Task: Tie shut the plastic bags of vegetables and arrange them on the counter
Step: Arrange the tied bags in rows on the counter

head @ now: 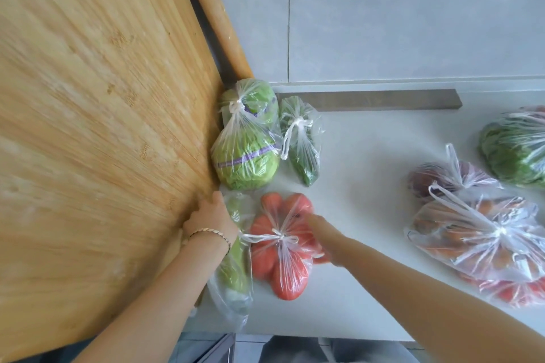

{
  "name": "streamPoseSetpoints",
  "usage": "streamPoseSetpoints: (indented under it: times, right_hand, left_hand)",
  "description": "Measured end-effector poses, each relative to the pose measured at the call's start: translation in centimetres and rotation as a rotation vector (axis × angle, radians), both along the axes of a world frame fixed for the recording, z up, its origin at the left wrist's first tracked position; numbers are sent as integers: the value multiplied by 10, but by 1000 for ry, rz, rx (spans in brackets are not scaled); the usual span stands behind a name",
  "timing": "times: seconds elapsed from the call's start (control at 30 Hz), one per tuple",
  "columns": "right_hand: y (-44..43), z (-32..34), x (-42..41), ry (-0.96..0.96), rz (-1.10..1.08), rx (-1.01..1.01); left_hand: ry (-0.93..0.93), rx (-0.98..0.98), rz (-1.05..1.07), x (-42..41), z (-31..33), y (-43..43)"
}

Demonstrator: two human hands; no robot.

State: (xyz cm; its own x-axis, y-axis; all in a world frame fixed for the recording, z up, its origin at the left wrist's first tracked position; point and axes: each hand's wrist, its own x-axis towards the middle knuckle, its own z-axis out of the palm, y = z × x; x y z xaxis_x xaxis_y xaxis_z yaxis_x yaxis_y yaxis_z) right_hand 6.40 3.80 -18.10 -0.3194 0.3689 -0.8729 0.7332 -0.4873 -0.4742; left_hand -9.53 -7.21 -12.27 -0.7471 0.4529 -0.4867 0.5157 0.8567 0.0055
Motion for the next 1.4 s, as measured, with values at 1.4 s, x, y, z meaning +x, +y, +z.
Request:
streamPoseSetpoints:
  times: [1.4]
  right_hand:
    - [277, 97, 299, 0, -193, 1023]
  left_hand:
    - [-152, 248, -1020, 265, -54, 317]
